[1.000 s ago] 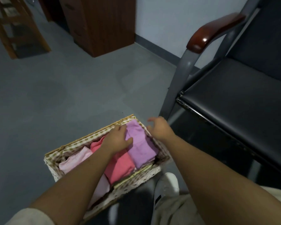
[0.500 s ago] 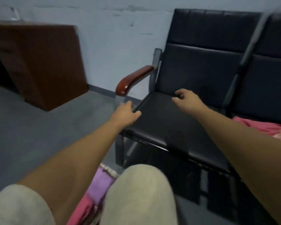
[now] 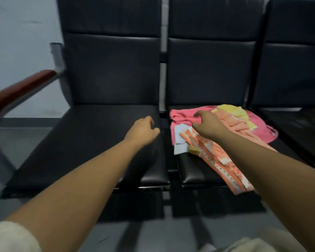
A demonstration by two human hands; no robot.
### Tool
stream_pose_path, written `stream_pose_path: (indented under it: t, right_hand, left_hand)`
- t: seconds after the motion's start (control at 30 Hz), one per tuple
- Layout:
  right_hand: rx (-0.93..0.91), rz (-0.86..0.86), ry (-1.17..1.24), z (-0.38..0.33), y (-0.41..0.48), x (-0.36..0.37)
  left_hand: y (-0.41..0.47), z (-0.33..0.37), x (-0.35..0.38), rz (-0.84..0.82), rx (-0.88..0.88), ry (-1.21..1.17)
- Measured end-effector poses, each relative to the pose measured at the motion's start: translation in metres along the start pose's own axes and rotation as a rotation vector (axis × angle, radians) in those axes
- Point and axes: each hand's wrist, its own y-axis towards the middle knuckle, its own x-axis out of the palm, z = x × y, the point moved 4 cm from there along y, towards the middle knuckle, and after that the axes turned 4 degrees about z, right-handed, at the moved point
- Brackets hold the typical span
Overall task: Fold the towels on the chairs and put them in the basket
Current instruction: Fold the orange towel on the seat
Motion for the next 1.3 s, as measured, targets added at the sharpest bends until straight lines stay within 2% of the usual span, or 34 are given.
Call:
stream_pose_path:
  t: [0.2,0.3,0.37,0.43,0.57,0.63,0.8,0.9,1.03,1.1,1.2,1.3]
  right_hand:
    - [0.154,-0.009,-0.202,0.091,0.038,0.012]
    - [0.149,-0.043,-0.316,0.121,0.048,0.022]
    - [0.097,0.001,-0.343,0.133,0.052,0.026]
    - [0.048,0.062,-0.327,0.133,0.052,0.026]
    - [0.007,0.196,-0.220,0.127,0.049,0.014]
    - [-0.001,0.239,-0.152,0.119,0.042,0.002]
    - [-0.019,0.356,-0.014,0.095,0.022,-0.041]
    - [-0.053,0.410,0.079,0.077,0.007,-0.072]
    - [-0.126,0.488,0.238,0.040,-0.013,-0.108]
    - [-0.159,0.499,0.330,0.020,-0.020,-0.122]
    - [-0.187,0.457,0.491,-0.016,-0.028,-0.135]
    - [-0.232,0.365,0.602,-0.056,-0.039,-0.139]
  left_hand:
    - [0.046,0.045,0.102,-0.151,0.177,-0.011]
    - [0.055,0.060,0.146,-0.281,0.231,-0.015]
    - [0.058,0.061,0.168,-0.277,0.261,0.094]
    - [0.058,0.058,0.175,-0.204,0.266,0.163]
    - [0.057,0.058,0.173,-0.203,0.261,0.110]
    - [0.056,0.062,0.165,-0.226,0.249,0.030]
    - [0.040,0.084,0.126,-0.063,0.159,-0.252]
    - [0.029,0.101,0.108,-0.102,0.088,-0.416]
    - [0.010,0.127,0.082,-0.261,-0.057,-0.889]
    - [-0.001,0.136,0.060,-0.280,-0.080,-1.027]
    - [-0.017,0.142,0.019,-0.209,-0.035,-1.168]
    - [-0.033,0.131,-0.033,-0.050,-0.009,-1.164]
